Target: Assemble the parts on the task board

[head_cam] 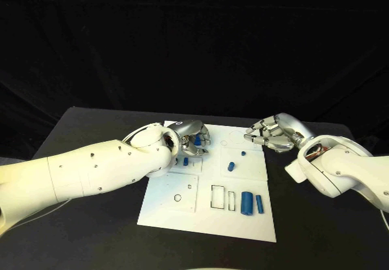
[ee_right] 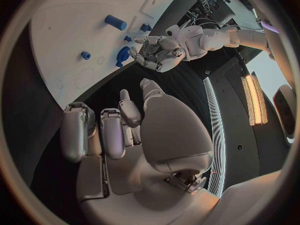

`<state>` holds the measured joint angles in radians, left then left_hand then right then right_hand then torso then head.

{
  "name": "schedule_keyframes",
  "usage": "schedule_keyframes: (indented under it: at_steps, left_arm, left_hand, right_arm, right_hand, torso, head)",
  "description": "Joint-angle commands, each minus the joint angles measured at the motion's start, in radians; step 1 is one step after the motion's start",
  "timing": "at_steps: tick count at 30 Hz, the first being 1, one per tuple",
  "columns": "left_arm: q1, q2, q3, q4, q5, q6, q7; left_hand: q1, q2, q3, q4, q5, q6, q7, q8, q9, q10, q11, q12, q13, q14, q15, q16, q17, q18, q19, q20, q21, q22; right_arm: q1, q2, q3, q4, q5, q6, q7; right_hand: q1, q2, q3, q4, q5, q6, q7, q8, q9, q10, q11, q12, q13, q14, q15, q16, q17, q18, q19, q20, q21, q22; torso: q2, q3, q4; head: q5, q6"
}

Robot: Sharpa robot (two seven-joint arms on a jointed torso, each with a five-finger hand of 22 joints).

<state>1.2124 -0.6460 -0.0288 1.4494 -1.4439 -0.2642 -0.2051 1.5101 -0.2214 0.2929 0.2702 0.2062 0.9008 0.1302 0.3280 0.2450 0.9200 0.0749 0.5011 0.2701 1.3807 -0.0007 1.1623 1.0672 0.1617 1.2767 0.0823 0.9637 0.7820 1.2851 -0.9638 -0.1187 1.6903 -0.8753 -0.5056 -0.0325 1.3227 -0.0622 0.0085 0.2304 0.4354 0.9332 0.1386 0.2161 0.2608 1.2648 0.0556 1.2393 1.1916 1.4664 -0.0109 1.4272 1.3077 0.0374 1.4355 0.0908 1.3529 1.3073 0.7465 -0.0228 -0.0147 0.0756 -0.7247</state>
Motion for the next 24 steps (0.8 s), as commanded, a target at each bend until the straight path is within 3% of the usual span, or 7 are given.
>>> schedule_keyframes:
  at_steps: [1, 15, 24]
  left_arm:
    - [-0.003, 0.013, 0.0, -0.018, -0.075, 0.043, -0.004]
    - [-0.006, 0.04, 0.001, -0.061, -0.096, 0.135, -0.053]
    - [-0.006, 0.044, 0.002, -0.065, -0.098, 0.154, -0.064]
  left_hand:
    - [0.002, -0.011, 0.011, -0.001, 0.001, 0.015, -0.002, -0.009, -0.007, -0.002, 0.004, -0.013, -0.014, 0.014, 0.0, 0.017, 0.008, -0.019, 0.02, 0.002, 0.034, 0.04]
    - [0.005, -0.007, 0.04, -0.02, 0.001, 0.046, -0.004, -0.045, -0.037, 0.013, 0.006, -0.048, -0.059, 0.039, 0.001, 0.067, 0.03, -0.035, 0.058, 0.004, 0.124, 0.143]
    - [0.003, -0.004, 0.058, -0.031, 0.001, 0.062, -0.004, -0.062, -0.05, 0.048, 0.0, -0.046, -0.07, 0.052, -0.003, 0.094, 0.048, -0.043, 0.073, 0.002, 0.165, 0.191]
  right_arm:
    - [-0.001, 0.001, 0.0, 0.001, -0.002, 0.004, 0.01]
    - [-0.001, 0.0, 0.0, 0.003, -0.002, 0.003, 0.01]
    - [-0.001, 0.0, 0.0, 0.003, -0.002, 0.003, 0.01]
  right_hand:
    - [0.004, 0.006, -0.007, 0.001, 0.004, -0.008, 0.001, 0.006, 0.001, -0.007, 0.001, -0.006, -0.001, 0.054, -0.006, -0.006, 0.04, 0.02, -0.005, 0.001, -0.006, 0.106]
    - [0.004, 0.006, -0.007, 0.001, 0.004, -0.008, 0.001, 0.006, 0.001, -0.007, 0.001, -0.006, -0.001, 0.054, -0.006, -0.006, 0.04, 0.02, -0.005, 0.001, -0.006, 0.106]
    - [0.006, 0.008, -0.007, 0.001, 0.005, -0.008, 0.001, 0.007, 0.001, -0.007, 0.001, -0.007, -0.001, 0.054, -0.006, -0.006, 0.041, 0.02, -0.005, 0.0, -0.006, 0.106]
  torso:
    - [0.0, -0.0003, -0.0025]
    - [0.0, -0.0003, -0.0014]
    - [0.0, -0.0002, -0.0002]
  head:
    - [-0.002, -0.002]
    - [-0.004, -0.001]
    - [-0.007, -0.002]
